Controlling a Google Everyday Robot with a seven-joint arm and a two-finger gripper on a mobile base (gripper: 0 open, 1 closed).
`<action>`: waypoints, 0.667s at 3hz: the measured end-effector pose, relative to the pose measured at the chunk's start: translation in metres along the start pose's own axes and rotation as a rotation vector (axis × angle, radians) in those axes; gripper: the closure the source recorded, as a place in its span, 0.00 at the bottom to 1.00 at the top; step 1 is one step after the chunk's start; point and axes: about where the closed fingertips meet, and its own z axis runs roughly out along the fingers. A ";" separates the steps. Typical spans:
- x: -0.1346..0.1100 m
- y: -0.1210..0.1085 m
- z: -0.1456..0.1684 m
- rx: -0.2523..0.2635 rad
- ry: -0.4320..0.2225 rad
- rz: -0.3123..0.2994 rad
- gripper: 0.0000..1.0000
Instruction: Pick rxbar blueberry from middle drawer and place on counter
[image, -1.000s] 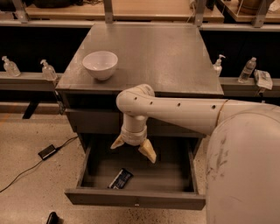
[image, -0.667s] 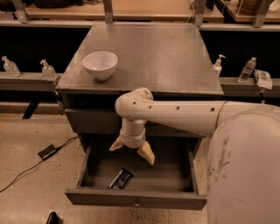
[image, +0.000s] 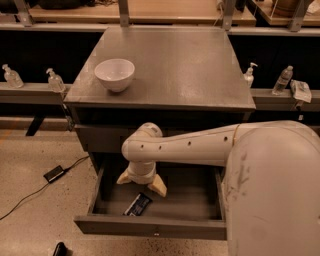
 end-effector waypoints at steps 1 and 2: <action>0.005 -0.016 0.032 -0.010 0.013 -0.031 0.00; 0.010 -0.025 0.067 -0.041 0.011 -0.053 0.00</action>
Offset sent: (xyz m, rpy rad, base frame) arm 0.0298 0.0408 -0.1075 -0.0885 0.0089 0.0794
